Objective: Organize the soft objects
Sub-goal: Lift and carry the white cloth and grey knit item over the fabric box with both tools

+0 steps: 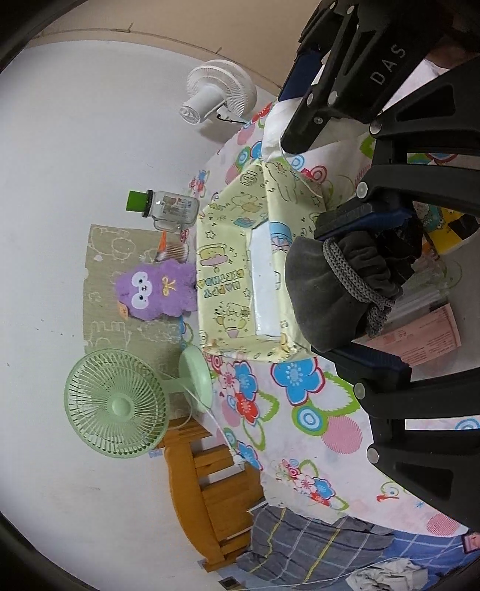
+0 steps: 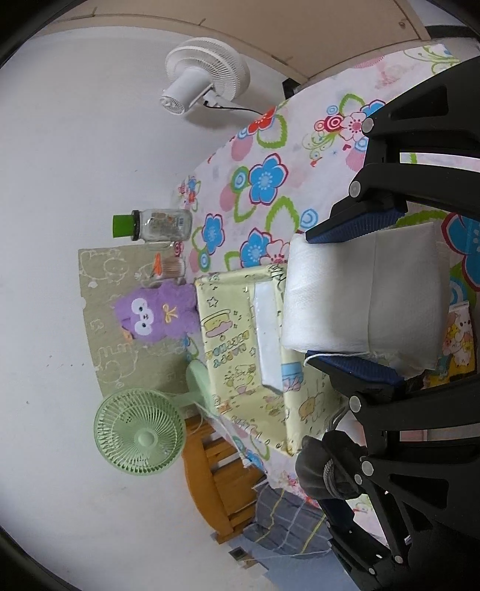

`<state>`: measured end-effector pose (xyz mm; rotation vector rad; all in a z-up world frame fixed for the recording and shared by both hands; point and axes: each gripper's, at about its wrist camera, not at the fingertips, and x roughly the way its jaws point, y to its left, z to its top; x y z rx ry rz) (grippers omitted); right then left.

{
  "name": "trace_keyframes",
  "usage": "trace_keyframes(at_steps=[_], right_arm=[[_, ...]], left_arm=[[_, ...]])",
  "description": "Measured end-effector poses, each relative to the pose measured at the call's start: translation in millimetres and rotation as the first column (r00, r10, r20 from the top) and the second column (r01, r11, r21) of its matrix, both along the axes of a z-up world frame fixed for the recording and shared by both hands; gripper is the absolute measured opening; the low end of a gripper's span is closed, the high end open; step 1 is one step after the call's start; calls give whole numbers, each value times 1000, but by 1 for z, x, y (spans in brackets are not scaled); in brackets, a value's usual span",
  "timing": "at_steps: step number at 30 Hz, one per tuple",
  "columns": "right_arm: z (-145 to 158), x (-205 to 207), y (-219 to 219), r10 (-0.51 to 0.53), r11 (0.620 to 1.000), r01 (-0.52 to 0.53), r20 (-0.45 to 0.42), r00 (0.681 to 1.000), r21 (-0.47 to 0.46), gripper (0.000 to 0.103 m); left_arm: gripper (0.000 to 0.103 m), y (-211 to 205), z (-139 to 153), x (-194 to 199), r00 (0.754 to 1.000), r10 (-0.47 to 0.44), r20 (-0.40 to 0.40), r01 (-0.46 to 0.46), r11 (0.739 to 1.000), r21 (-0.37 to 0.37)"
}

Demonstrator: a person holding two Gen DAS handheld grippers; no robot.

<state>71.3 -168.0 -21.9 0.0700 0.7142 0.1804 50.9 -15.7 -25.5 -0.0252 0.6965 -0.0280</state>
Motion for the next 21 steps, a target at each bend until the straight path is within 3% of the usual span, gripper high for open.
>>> trace_keyframes(at_steps=[21], right_arm=[[28,24,4,-6,1000,6,38,999,-2,61]], left_arm=[[54,2,25,23,999,-11,32,11,1000,6]])
